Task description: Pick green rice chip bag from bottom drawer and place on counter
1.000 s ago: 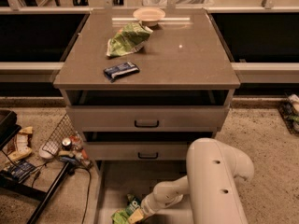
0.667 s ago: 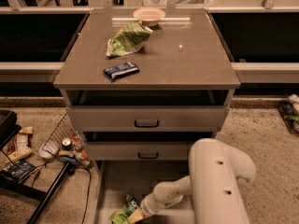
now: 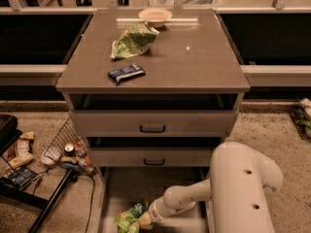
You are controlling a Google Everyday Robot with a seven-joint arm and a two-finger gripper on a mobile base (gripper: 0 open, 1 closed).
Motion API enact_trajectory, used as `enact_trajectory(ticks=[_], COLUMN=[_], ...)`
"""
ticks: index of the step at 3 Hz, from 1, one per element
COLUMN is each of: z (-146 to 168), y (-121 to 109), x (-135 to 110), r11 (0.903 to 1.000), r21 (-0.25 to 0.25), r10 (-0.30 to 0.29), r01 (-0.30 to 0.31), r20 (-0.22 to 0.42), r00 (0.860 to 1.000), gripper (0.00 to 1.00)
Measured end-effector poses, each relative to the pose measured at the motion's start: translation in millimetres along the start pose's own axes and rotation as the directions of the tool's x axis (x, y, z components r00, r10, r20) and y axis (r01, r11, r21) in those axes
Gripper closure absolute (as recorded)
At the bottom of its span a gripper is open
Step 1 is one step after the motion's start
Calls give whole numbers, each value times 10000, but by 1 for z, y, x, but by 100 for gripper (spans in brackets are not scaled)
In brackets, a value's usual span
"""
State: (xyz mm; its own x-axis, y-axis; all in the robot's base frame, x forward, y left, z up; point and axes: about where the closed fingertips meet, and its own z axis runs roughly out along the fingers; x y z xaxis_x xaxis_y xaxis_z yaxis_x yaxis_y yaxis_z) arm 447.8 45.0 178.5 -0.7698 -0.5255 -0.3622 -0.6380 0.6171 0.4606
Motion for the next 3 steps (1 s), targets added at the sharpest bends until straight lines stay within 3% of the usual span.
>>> enact_trajectory(ticks=[1,2,3], z=[-63,-115,-175], y=[10,10,58], x=[-33,-72,-104], r11=[9895,9518,9136], r21=[1366,2819,3935], r10=[458,1056,841], r01=[-467,-1208,-1023], r20=[94,684,633], r00=[9989,9920,9944], gripper=[100,100,100])
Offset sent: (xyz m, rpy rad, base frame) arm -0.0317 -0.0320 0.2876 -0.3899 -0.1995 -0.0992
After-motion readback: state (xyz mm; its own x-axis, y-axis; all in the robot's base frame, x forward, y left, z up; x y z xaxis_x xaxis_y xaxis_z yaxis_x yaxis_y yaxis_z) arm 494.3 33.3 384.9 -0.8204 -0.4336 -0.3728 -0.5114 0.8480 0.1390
